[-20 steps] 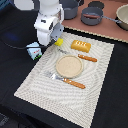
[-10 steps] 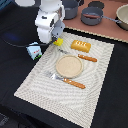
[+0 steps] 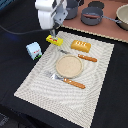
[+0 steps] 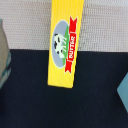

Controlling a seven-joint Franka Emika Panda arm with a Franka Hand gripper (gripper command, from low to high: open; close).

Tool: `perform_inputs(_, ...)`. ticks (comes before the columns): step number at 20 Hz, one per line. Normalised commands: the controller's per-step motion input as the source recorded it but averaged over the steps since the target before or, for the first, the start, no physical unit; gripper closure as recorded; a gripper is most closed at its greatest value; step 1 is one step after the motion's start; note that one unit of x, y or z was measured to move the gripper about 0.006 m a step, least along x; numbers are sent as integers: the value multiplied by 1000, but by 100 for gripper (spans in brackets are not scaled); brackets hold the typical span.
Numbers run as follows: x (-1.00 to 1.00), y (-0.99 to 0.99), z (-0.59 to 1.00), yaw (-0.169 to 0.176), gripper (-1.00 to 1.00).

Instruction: Interact with the objects in diverse but meaningful ways.

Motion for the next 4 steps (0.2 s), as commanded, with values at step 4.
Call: perform_inputs(4, 114, -21, 76, -5, -100)
